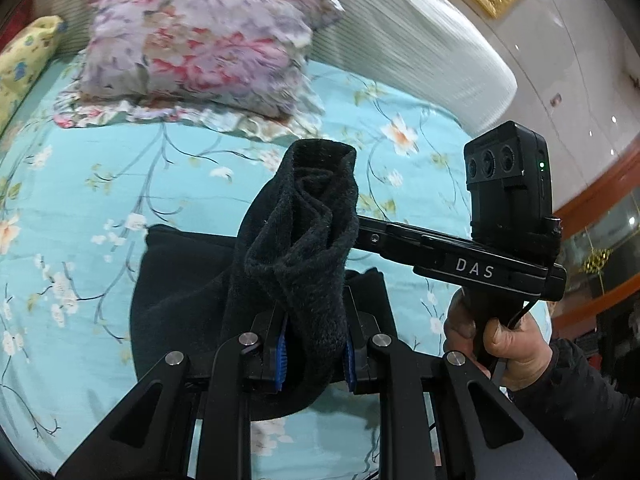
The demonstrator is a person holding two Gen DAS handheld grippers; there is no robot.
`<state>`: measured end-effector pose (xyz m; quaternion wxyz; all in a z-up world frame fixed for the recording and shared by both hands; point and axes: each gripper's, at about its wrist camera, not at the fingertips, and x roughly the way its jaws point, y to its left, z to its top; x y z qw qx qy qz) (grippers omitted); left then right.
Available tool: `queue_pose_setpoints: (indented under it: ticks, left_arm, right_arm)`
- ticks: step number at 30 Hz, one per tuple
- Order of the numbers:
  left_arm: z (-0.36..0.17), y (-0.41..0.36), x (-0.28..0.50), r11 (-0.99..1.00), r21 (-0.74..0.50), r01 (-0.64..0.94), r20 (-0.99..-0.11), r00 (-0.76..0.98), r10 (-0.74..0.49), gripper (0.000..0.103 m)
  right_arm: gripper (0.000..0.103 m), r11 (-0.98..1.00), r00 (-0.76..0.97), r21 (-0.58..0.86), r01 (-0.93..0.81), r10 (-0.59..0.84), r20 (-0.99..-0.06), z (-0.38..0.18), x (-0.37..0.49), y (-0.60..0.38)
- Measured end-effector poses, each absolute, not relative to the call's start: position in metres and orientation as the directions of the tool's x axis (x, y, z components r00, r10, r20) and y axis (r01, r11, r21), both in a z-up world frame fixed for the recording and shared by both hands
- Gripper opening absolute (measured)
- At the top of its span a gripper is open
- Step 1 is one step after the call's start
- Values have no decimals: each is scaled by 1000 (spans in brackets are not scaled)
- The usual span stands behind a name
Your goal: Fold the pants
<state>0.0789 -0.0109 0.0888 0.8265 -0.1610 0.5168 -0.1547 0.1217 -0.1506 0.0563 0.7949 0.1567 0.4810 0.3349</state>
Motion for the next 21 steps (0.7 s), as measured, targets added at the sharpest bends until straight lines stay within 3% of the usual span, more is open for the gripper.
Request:
queue_pose_setpoints:
  ticks: [17, 21]
  left_arm:
    - [48, -74, 96, 902, -393, 180, -844, 317, -432, 21]
    - [27, -84, 98, 901, -396, 180, -861, 268, -432, 29]
  right_arm:
    - [23, 768, 371, 595, -237, 638, -675, 22, 96, -215]
    - [23, 776, 371, 602, -186, 623, -688, 11, 93, -227]
